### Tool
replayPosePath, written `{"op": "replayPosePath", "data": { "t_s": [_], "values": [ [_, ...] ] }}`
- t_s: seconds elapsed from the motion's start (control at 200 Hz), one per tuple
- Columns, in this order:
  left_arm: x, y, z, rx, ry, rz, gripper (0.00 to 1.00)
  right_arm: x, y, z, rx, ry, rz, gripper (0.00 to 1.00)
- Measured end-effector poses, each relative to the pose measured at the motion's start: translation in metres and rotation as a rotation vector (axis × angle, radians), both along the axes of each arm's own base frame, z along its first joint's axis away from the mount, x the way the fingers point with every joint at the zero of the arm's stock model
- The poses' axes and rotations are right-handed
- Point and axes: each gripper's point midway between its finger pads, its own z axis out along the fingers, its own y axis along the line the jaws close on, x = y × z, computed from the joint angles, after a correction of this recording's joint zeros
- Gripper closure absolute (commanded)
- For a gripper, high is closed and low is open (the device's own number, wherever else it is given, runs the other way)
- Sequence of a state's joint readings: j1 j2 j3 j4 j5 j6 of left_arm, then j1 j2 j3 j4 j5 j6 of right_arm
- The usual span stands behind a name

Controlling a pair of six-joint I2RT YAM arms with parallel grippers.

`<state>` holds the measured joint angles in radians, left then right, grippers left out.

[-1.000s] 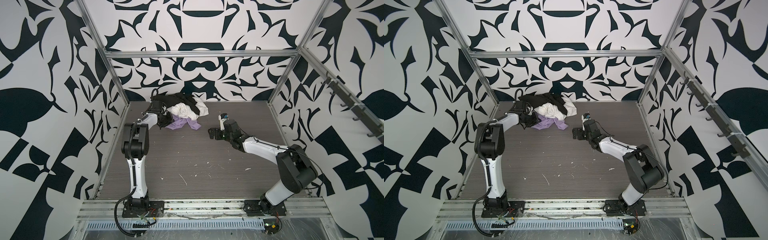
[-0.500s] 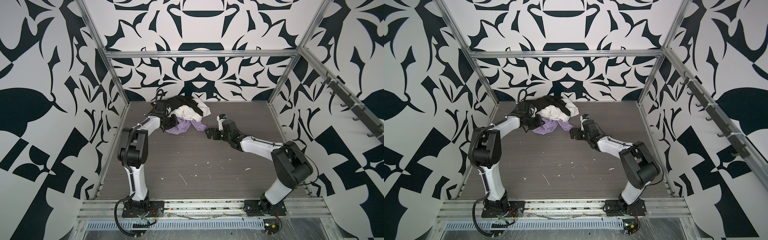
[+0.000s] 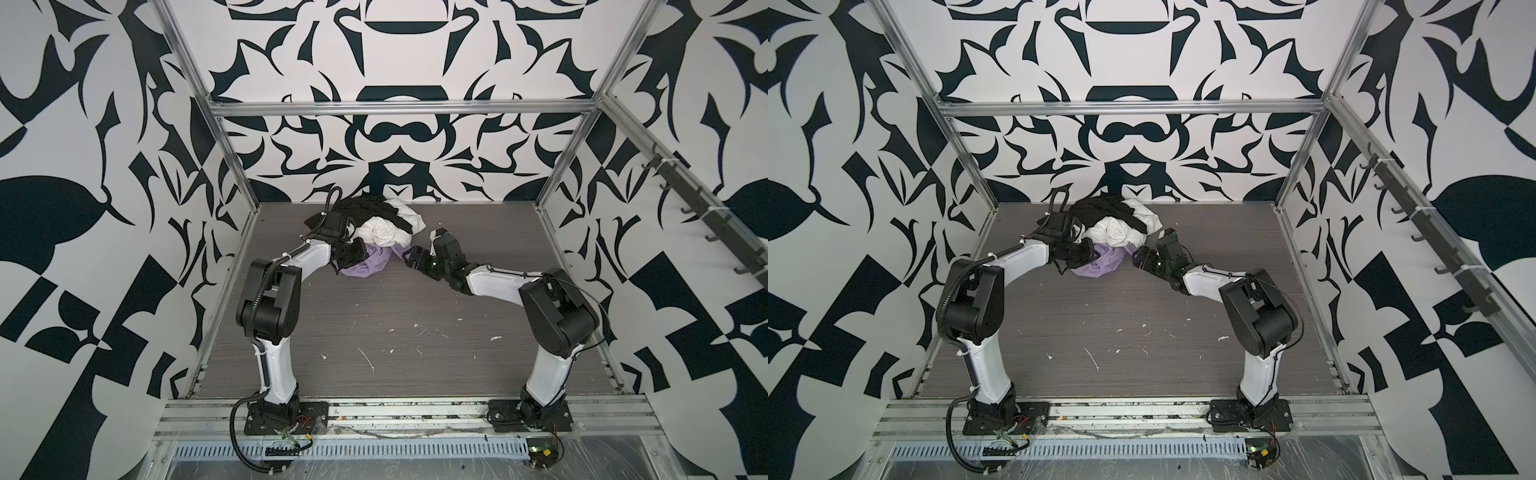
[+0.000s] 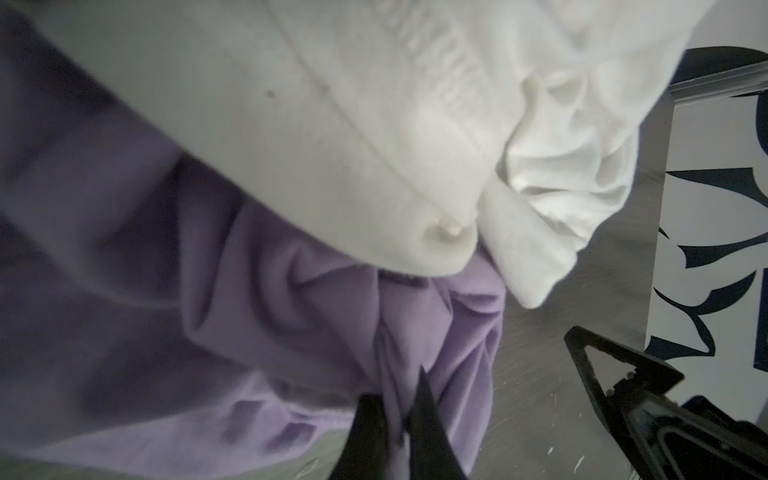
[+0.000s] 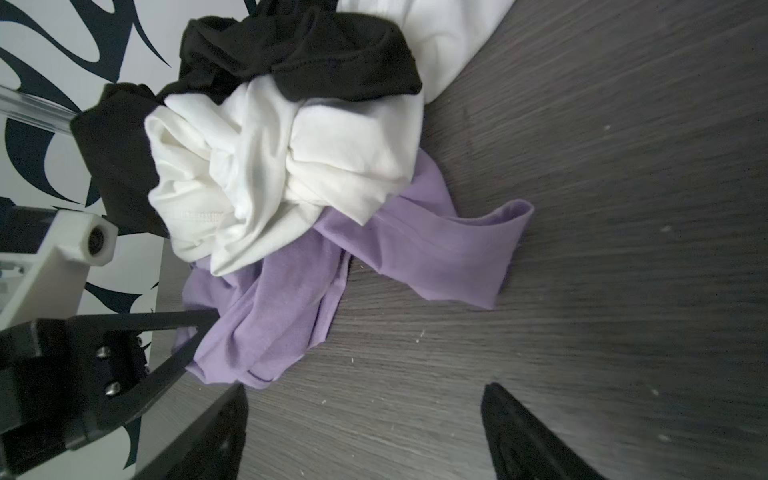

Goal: Pick out a specific cloth from the pile

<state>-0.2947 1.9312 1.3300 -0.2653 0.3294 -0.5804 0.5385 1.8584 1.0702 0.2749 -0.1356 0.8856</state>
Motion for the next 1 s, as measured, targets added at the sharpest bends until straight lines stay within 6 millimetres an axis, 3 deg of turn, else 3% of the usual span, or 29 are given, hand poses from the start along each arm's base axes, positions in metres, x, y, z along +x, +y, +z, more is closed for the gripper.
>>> {"op": "replayPosePath", "data": {
  "t_s": [0.11, 0.36, 0.52, 0.72, 0.945, 1.0],
  "values": [
    [0.000, 0.000, 0.000, -0.001, 0.000, 0.001, 1.00, 0.001, 0.024, 0.004, 0.045, 0.014, 0.002, 0.23],
    [0.000, -0.001, -0.001, -0.004, -0.002, 0.001, 1.00, 0.012, 0.075, 0.007, 0.140, 0.050, 0.008, 0.28],
    [-0.001, -0.001, -0.003, -0.005, -0.001, 0.002, 1.00, 0.022, 0.084, -0.008, 0.162, 0.089, -0.015, 0.37],
    [-0.001, -0.002, -0.003, -0.008, -0.005, 0.001, 1.00, 0.030, 0.091, -0.023, 0.169, 0.114, -0.024, 0.60],
    [-0.002, -0.001, -0.004, -0.009, -0.009, 0.001, 1.00, 0.039, 0.102, -0.022, 0.182, 0.104, 0.000, 0.80],
    [-0.002, -0.001, -0.003, -0.010, -0.010, 0.001, 0.96, 0.040, 0.106, -0.020, 0.186, 0.100, 0.019, 0.85]
  ]
}}
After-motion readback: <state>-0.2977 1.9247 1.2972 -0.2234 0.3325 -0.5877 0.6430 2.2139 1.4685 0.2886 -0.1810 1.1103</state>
